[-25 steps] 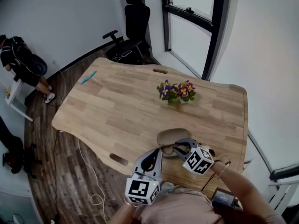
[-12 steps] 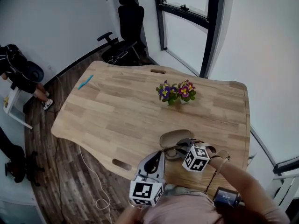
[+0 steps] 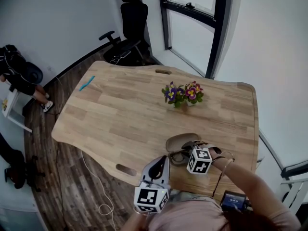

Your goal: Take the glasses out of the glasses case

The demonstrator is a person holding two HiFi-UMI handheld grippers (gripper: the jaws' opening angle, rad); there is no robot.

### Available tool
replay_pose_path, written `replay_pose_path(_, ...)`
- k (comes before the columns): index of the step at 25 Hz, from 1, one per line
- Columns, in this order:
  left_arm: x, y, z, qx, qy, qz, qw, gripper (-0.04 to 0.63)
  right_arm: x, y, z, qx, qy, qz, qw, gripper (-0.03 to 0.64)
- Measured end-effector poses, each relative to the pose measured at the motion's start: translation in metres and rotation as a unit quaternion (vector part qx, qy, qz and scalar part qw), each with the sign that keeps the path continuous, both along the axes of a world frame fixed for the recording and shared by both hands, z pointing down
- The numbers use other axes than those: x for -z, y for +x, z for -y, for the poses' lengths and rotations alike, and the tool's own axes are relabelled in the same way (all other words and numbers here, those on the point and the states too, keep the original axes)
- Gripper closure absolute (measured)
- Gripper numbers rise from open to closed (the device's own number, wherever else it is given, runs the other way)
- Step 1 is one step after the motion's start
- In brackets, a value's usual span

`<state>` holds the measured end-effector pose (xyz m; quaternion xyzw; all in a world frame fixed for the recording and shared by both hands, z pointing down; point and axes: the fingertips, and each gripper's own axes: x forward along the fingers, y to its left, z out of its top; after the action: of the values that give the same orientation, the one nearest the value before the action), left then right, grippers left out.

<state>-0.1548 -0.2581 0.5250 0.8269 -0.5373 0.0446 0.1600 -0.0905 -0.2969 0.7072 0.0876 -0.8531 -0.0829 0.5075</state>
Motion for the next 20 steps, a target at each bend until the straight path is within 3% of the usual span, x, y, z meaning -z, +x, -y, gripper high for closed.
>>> replay_pose_path(10, -0.004, -0.008, 0.001, 0.017, -0.002, -0.005, 0.9998, 0.595, -0.008, -0.001, -0.002, 0.048, -0.02, -0.026, 0.998, 0.594)
replay_pose_path(20, -0.004, -0.015, 0.001, 0.033, -0.002, -0.014, 0.9993, 0.595, 0.009, -0.003, -0.005, 0.058, 0.009, -0.001, 0.998, 0.604)
